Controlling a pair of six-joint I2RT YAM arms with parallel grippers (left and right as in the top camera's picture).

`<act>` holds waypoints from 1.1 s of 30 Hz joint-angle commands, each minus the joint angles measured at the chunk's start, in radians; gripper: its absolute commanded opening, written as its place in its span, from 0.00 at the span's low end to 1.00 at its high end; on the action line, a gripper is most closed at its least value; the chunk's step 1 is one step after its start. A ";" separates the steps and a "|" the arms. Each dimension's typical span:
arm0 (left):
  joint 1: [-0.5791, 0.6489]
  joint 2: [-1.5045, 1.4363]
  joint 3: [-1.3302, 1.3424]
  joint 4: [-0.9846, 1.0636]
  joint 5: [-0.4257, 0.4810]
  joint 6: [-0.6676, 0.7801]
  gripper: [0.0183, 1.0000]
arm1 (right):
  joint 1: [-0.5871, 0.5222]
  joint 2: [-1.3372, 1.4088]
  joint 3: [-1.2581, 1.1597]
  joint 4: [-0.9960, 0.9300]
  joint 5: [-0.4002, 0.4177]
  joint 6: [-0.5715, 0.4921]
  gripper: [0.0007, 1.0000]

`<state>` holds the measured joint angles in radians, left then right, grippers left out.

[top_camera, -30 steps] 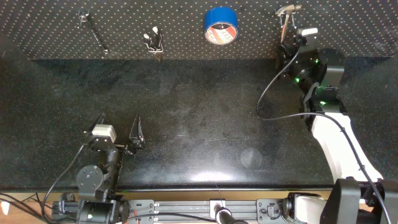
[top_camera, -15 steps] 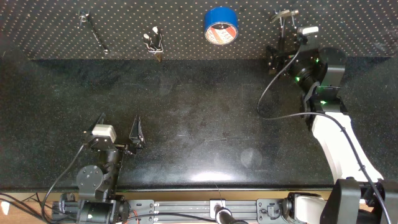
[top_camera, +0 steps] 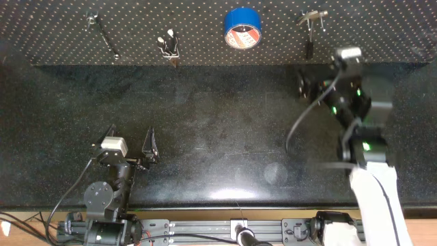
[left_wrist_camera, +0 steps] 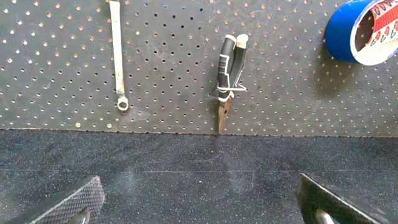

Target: Place Tools Onto Pegboard

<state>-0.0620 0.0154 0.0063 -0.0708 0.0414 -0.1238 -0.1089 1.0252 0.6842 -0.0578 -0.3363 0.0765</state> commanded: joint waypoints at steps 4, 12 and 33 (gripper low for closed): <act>0.003 -0.012 -0.001 -0.008 -0.007 0.009 0.99 | -0.130 -0.591 -0.280 -0.118 0.127 -0.047 0.96; 0.003 -0.012 -0.001 -0.008 -0.007 0.009 0.99 | -0.150 -0.995 -0.487 -0.126 0.066 0.201 0.96; 0.003 -0.012 -0.001 -0.008 -0.007 0.009 1.00 | -0.149 -1.020 -0.623 -0.134 0.059 0.068 0.96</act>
<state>-0.0620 0.0147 0.0071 -0.0719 0.0414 -0.1238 -0.2554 0.0135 0.0715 -0.1947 -0.2874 0.1661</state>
